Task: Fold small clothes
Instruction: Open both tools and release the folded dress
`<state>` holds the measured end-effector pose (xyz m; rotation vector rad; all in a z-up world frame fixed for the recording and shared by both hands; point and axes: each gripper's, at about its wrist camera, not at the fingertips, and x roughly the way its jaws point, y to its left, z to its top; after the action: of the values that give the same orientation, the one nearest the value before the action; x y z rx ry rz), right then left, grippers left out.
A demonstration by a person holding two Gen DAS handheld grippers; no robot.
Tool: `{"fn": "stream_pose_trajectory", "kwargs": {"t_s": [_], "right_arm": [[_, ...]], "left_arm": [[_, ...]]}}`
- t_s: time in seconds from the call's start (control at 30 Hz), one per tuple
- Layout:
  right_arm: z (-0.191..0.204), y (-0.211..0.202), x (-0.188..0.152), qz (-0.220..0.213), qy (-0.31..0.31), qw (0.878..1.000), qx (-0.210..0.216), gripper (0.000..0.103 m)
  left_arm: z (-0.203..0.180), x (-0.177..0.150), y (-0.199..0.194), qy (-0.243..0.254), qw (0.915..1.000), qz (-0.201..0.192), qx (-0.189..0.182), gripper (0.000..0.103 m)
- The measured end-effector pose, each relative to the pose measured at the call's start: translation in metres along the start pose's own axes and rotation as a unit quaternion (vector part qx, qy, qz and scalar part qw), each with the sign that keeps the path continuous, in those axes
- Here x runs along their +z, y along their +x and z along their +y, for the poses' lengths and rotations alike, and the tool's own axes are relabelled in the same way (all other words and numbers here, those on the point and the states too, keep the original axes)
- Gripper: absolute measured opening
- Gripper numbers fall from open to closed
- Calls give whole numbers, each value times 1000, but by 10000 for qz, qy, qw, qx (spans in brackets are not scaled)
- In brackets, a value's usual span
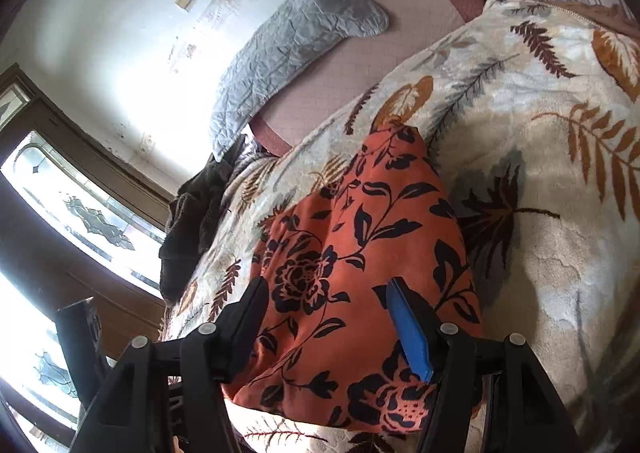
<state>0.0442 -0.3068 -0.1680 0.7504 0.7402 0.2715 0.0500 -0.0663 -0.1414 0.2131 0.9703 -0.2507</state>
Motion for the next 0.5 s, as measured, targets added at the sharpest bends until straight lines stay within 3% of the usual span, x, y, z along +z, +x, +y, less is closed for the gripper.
{"fn": "stream_pose_trajectory", "kwargs": {"t_s": [0.1, 0.3, 0.5], "right_arm": [[11, -25, -8, -311, -136, 9994, 90, 66], [25, -73, -25, -756, -397, 9962, -150, 66], [34, -128, -26, -1234, -510, 9905, -331, 66]], "left_arm": [[1, 2, -21, -40, 9998, -211, 24, 72], [-1, 3, -66, 41, 9965, -834, -34, 85], [2, 3, -101, -133, 9924, -1214, -171, 89]]}}
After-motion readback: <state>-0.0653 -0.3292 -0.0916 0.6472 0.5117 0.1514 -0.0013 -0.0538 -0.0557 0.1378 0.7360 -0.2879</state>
